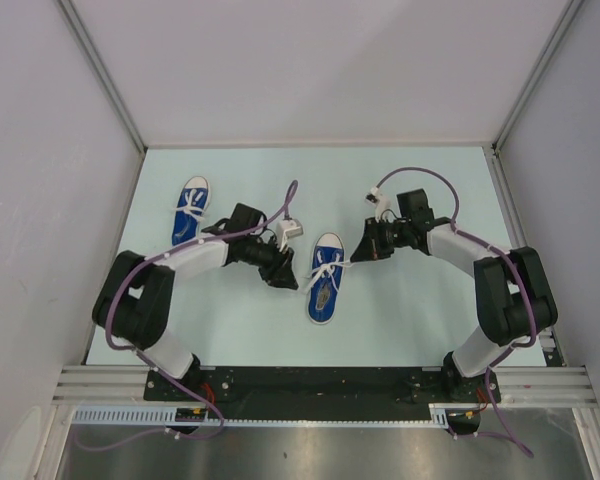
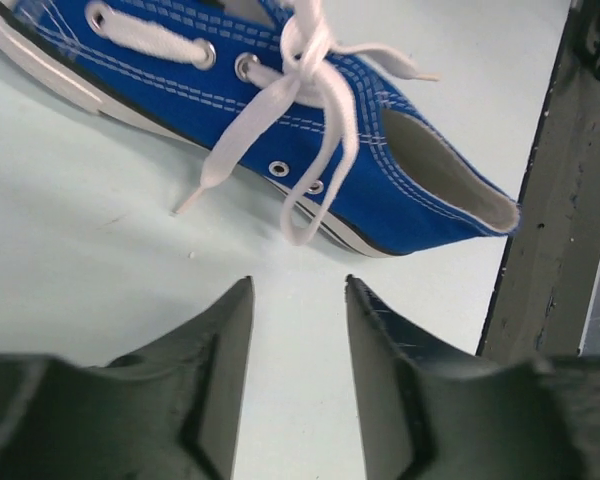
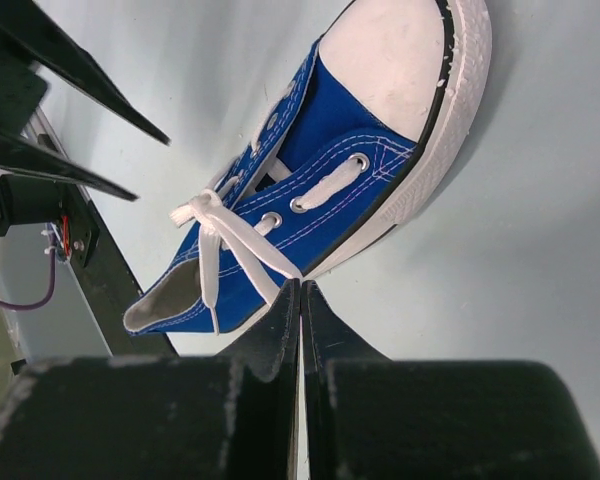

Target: Tie the shoes

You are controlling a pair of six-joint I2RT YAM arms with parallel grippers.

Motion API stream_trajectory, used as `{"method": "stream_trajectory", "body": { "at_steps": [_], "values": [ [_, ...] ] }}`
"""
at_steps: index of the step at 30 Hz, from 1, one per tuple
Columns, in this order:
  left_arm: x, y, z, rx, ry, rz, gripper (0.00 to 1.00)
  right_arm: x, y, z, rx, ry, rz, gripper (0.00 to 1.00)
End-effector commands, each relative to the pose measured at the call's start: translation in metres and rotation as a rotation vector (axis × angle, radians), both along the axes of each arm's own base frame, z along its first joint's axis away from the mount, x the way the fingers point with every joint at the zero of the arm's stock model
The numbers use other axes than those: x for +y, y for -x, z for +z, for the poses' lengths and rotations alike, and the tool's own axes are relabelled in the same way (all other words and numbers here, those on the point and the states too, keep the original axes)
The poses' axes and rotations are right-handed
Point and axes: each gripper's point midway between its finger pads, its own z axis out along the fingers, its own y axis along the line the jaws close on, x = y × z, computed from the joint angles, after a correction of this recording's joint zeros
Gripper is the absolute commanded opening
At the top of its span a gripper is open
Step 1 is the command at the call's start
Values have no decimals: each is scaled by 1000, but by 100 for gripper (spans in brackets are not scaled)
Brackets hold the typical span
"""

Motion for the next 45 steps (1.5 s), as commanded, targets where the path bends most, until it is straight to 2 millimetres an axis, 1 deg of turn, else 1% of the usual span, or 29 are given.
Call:
{"method": "stream_trajectory", "body": {
  "at_steps": [1,2,4,6,7,8,9,10,11,13,14,15,16,17,19,20,23,28,34,37,42,45],
  "values": [
    [-3,-16,64,-223,156,-13,52,2,-6,18,-61,-33,-3,0],
    [-3,-17,70,-293,163,-50,54,3,-7,17,-59,-35,-5,0],
    [-4,-22,92,-448,195,-118,54,4,-8,18,-62,-40,-6,0],
    [-8,-20,104,-512,219,-181,55,5,-9,18,-58,-47,-9,0],
    [-14,-27,115,-611,221,-257,55,5,-9,18,-57,-49,-10,0],
    [-19,-12,108,-576,192,-324,55,6,-8,19,-54,-51,-9,0],
    [-23,-10,106,-597,174,-375,55,6,-9,19,-56,-52,-10,0],
    [-31,-17,108,-668,161,-445,54,6,-9,19,-55,-53,-11,0],
    [-38,-9,105,-667,149,-492,54,7,-9,20,-59,-54,-9,0],
    [-49,-12,107,-733,142,-550,52,6,-10,20,-56,-56,-16,0],
    [-58,-8,102,-739,140,-592,50,6,-10,21,-55,-58,-15,0],
    [-60,-5,97,-738,119,-622,50,6,-10,21,-54,-59,-17,0],
    [-65,-6,99,-787,121,-670,49,7,-10,22,-56,-62,-17,0],
    [-72,0,91,-781,116,-713,47,7,-10,22,-51,-63,-20,0],
    [-78,0,85,-810,95,-757,47,9,-10,24,-53,-73,-14,0],
    [-82,4,80,-806,92,-780,47,10,-10,25,-47,-80,-15,0],
    [-90,5,72,-832,71,-818,46,12,-9,26,-39,-90,-11,0],
    [-96,3,57,-832,32,-850,46,12,-7,25,-29,-92,-2,0],
    [-100,2,52,-812,33,-850,46,13,-3,23,-13,-91,5,0],
    [-104,-2,52,-819,29,-844,46,14,-3,22,-8,-95,8,0],
    [-108,-10,43,-813,0,-850,46,14,-3,21,-6,-97,10,0],
    [-112,-13,44,-817,4,-847,46,14,-3,21,-7,-96,11,0]
  ]
}}
